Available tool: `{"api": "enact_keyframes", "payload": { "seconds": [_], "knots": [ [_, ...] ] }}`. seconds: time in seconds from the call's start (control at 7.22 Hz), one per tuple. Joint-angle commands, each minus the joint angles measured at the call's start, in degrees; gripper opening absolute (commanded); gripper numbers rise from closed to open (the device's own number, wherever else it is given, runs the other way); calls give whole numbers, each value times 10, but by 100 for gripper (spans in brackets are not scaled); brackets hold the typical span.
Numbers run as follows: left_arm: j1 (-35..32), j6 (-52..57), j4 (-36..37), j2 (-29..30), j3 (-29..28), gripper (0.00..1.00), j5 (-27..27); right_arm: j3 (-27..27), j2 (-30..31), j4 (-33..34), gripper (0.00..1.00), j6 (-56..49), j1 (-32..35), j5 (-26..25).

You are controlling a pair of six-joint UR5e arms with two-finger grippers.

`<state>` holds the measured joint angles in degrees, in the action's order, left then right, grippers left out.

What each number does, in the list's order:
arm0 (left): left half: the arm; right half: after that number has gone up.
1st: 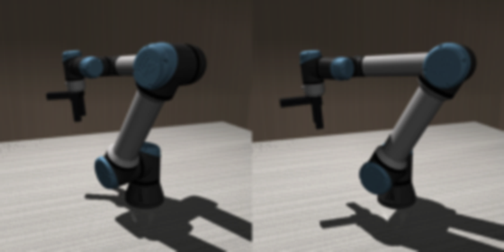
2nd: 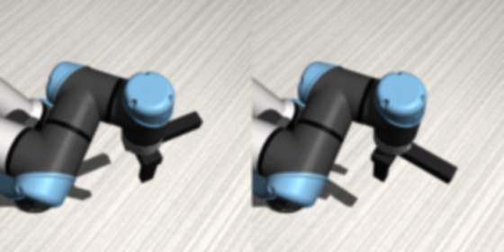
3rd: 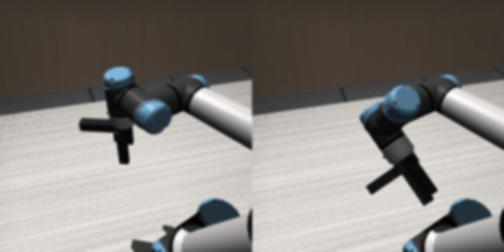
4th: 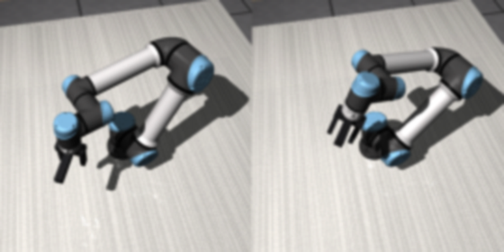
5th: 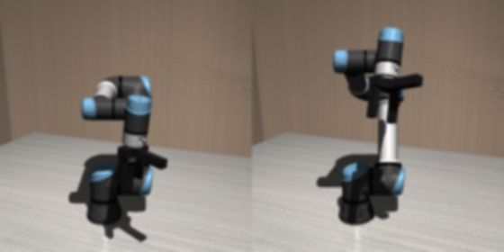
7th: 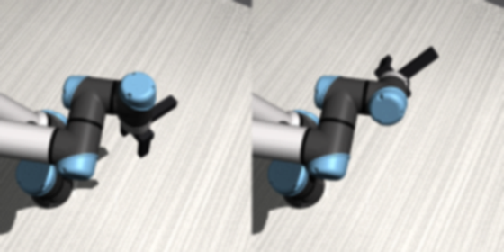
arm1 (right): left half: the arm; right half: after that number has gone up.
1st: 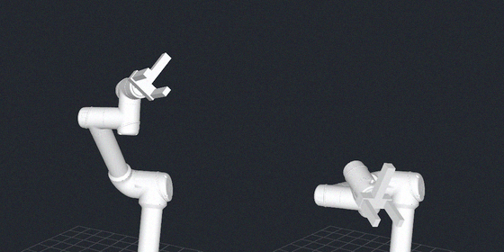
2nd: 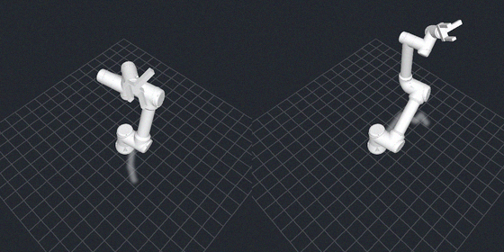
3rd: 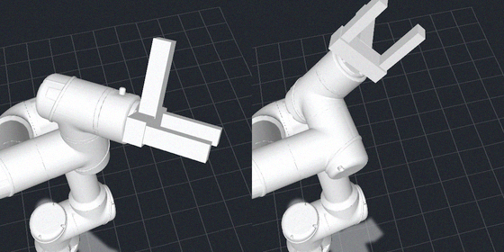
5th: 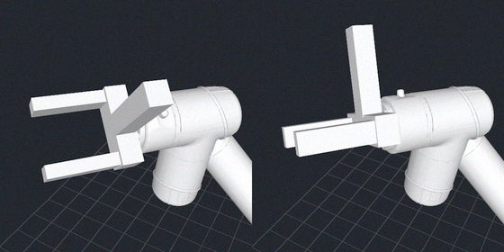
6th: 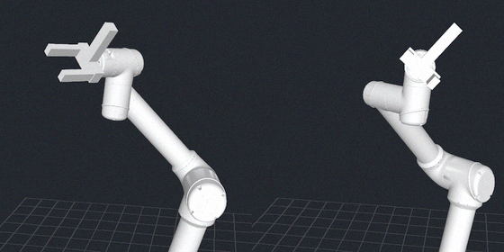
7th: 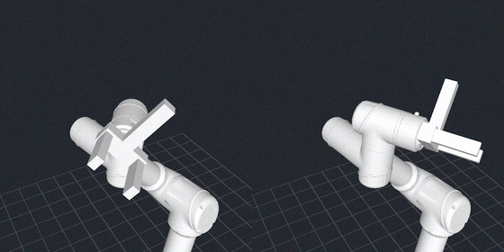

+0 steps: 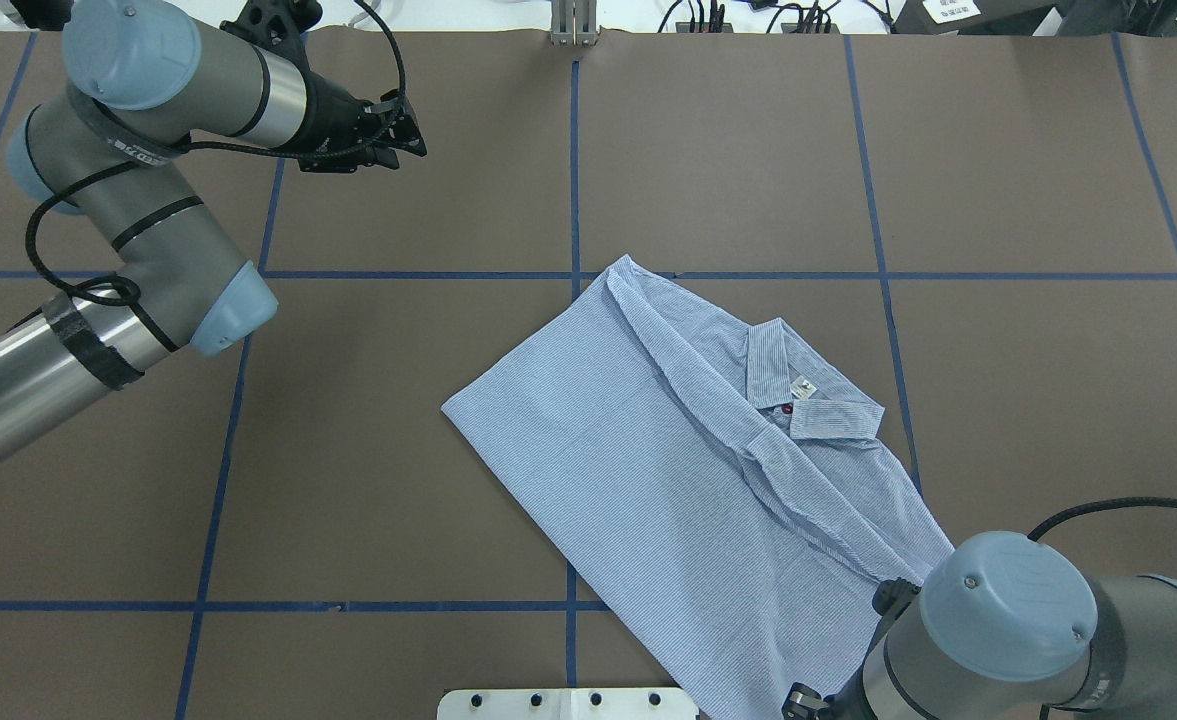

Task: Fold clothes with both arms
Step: 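Release and raise the right gripper while the left gripper moves to a shirt corner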

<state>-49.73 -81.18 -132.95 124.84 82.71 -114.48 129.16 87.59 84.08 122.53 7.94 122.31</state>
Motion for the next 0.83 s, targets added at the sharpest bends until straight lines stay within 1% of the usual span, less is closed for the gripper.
{"api": "enact_keyframes", "payload": {
  "seconds": [0.0,0.14,0.28,0.42,0.55,0.69],
  "knots": [
    [22,-6,2,-57,83,51,-40,-6,-7,0,100,4,84,0],
    [36,-42,2,-66,87,56,-47,-26,-35,0,100,-7,175,-1],
    [59,-68,2,-90,97,56,-49,-79,-80,0,100,-68,273,-6],
    [101,-115,2,-98,97,58,-38,-107,-101,1,100,-152,338,-14],
    [122,-172,2,-98,98,58,-23,-143,-110,-1,100,-262,357,-73],
    [145,-203,1,-97,98,58,-15,-182,-129,-5,100,-317,378,-107]
  ]
}}
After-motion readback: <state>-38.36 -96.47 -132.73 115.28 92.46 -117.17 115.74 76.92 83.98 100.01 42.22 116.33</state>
